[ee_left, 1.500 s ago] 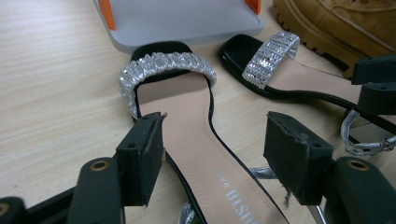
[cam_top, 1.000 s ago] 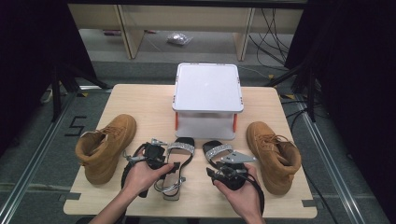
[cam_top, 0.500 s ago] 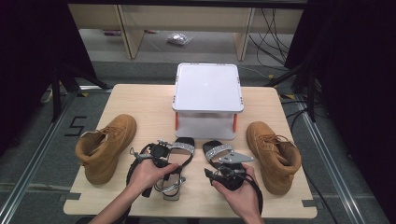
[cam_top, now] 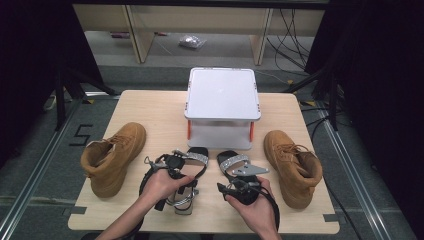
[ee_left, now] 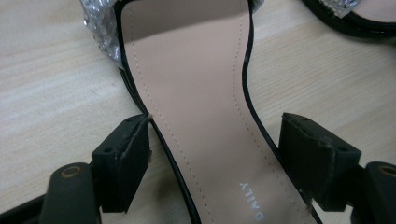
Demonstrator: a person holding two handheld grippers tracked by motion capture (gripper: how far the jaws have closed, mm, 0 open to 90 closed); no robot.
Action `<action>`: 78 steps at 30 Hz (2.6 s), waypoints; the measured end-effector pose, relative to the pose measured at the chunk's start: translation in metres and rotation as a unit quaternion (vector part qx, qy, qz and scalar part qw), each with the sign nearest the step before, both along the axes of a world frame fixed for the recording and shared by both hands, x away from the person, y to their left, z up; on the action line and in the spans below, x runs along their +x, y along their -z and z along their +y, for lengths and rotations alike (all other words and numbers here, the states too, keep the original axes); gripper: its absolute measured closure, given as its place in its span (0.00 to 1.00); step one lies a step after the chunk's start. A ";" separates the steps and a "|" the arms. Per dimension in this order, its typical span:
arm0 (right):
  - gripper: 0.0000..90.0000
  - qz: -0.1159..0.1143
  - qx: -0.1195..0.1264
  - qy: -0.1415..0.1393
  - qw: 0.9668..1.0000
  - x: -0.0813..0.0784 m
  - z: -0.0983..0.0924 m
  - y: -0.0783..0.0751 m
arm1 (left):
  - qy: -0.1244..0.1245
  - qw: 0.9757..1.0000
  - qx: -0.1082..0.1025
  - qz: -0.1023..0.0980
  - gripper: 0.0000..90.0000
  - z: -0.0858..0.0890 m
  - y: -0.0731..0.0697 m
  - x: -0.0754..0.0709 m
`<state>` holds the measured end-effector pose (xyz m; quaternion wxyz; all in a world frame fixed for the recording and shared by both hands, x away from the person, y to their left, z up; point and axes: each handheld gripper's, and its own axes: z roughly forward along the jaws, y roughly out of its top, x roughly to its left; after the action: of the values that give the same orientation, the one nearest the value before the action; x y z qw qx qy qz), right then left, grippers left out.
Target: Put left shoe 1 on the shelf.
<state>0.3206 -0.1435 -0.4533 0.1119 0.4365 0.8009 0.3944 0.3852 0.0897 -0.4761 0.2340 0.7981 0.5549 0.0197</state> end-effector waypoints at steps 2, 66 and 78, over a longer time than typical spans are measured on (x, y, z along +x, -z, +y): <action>0.58 0.000 -0.006 0.003 1.000 0.000 0.000 0.000 | 0.003 1.000 0.001 0.011 0.27 -0.001 0.002 0.001; 0.56 0.021 -0.002 -0.006 1.000 0.001 0.001 0.005 | -0.003 0.995 0.023 0.093 0.46 -0.003 0.000 0.018; 0.56 0.023 -0.007 0.001 1.000 0.001 -0.001 0.003 | 0.005 0.996 0.025 0.086 0.48 0.000 -0.003 0.021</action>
<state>0.3216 -0.1440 -0.4564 0.0970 0.4450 0.8057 0.3788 0.4057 0.0898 -0.4734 0.1658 0.8051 0.5684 -0.0361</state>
